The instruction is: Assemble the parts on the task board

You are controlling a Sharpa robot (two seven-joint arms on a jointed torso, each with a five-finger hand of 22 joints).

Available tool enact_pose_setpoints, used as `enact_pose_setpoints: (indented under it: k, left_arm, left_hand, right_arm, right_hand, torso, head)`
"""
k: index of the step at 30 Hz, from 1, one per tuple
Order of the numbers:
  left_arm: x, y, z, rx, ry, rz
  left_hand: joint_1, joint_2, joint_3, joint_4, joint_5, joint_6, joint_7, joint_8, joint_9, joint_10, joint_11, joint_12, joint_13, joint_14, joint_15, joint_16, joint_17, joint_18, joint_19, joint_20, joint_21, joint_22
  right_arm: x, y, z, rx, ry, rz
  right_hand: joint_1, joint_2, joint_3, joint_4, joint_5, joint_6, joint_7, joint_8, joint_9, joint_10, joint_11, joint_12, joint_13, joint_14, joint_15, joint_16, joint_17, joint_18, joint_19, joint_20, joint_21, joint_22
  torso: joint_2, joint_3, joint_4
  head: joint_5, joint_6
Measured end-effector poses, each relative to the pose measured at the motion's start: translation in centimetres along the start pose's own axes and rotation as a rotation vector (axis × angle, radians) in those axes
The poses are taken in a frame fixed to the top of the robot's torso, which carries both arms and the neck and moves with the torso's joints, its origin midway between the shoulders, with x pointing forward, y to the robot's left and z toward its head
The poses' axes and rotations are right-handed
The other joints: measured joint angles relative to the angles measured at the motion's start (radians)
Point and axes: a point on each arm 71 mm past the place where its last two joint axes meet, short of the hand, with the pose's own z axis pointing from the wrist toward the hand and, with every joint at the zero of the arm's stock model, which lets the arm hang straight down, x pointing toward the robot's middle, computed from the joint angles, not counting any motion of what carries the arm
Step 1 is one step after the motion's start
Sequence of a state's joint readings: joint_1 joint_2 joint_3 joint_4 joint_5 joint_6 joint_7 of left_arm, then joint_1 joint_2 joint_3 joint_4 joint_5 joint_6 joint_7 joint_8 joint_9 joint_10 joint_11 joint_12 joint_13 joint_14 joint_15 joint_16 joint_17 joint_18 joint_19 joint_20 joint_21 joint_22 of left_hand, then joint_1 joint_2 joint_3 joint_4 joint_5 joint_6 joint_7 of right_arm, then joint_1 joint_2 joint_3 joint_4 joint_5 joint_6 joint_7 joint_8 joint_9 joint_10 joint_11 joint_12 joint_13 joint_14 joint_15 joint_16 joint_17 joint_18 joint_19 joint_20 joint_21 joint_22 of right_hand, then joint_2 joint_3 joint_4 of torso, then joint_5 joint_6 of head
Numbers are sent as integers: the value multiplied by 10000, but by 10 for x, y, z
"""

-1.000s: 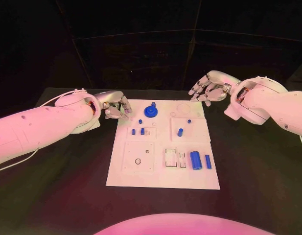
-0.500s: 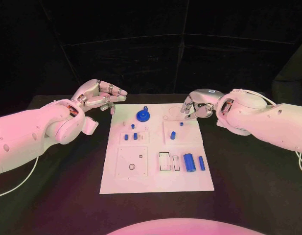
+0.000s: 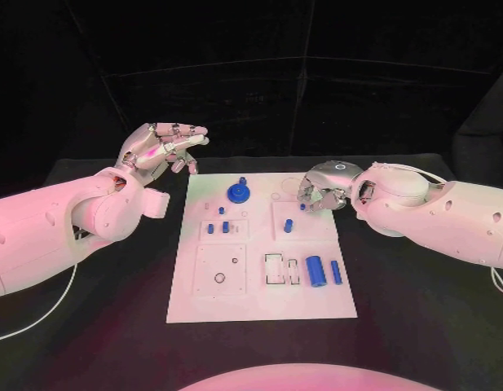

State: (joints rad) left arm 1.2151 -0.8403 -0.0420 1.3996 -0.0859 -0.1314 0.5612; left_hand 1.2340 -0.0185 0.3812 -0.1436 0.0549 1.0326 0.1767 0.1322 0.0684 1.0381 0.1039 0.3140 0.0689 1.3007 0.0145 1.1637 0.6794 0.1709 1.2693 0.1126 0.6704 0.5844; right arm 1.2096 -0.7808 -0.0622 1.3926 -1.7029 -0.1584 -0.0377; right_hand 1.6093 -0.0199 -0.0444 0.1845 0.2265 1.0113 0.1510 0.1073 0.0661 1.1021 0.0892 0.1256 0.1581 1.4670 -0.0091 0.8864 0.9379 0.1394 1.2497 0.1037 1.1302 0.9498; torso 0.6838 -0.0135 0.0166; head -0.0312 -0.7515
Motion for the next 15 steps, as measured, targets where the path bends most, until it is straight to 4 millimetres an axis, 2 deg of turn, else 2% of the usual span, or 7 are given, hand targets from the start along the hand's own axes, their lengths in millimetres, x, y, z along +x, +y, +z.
enact_pose_setpoints:
  k: [2, 8, 9, 10, 13, 15]
  left_arm:
    - [0, 0, 0, 20, -16, -84]
    - [0, 0, 0, 19, -43, -254]
    - [0, 0, -1, 16, -48, -275]
    - [0, -1, -1, 14, -52, -289]
    - [0, -1, -1, 9, -67, -317]
    - [-1, -1, -1, 6, -79, -331]
  left_hand:
    - [0, 0, 0, 0, 0, 0, 0, 0, 0, 0, 0, 0, 1, 0, -1, -1, -13, 0, 0, 0, 0, -3]
    - [1, 0, -73, -17, 0, -27, 27, 0, 0, -36, 36, 37, 1, -83, 10, -109, -202, -4, -21, 21, -92, -58]
    - [1, -1, -83, -28, 0, -38, 37, 0, 1, -36, 35, 37, 1, -108, 36, -113, -219, -4, -34, 34, -114, -61]
    - [1, -1, -84, -28, 0, -38, 37, 0, 1, -36, 36, 37, 1, -108, 36, -113, -223, -5, -34, 34, -115, -61]
    - [1, -1, -84, -28, 0, -38, 37, 0, -9, -109, 33, 37, 1, -108, 36, -113, -254, -5, -34, 34, -115, -78]
    - [1, -1, -84, -28, 0, -37, 37, 0, -10, -109, 33, 37, 1, -108, 36, -113, -267, -5, -34, 34, -115, -78]
  right_arm:
    - [1, 1, 1, -25, 38, -46]
    - [4, 4, 4, -86, 146, -110]
    - [4, 4, 4, -87, 173, -117]
    - [5, 4, 4, -87, 193, -122]
    - [5, 4, 5, -90, 252, -138]
    - [6, 4, 6, -100, 297, -146]
  right_hand:
    - [53, -52, 45, 11, 0, 15, 15, -1, 0, -2, 2, -6, -51, -31, 31, 84, 59, 0, 15, 15, 36, 67]
    - [99, -5, 270, -21, -7, 50, 49, -67, 0, -2, 2, -37, -216, -39, 39, 315, 196, 1, 57, -14, 241, 289]
    - [125, 21, 340, -27, -63, 54, 46, -75, 0, 1, 4, -71, -254, -39, 39, 403, 267, -23, 97, 16, 320, 371]
    - [148, 43, 419, -35, -113, 92, 19, -117, 3, 28, 23, -76, -289, -39, 39, 521, 347, -162, 181, -2, 410, 482]
    - [186, 5, 571, -39, -163, 161, 16, -117, 10, 129, -17, -76, -382, -39, 39, 752, 517, -159, 213, -2, 587, 707]
    - [240, 59, 722, -53, -227, 241, 19, -159, 10, 241, -21, -76, -440, -39, 39, 956, 668, -158, 338, -16, 756, 916]
  torso:
    - [0, 0, 0]
    - [1, 1, 7]
    - [2, 2, 7]
    - [3, 3, 6]
    - [10, 4, 6]
    - [12, 7, 0]
  head:
    - [17, -7]
    - [61, -62]
    - [62, -74]
    - [62, -77]
    - [63, -88]
    - [67, -111]
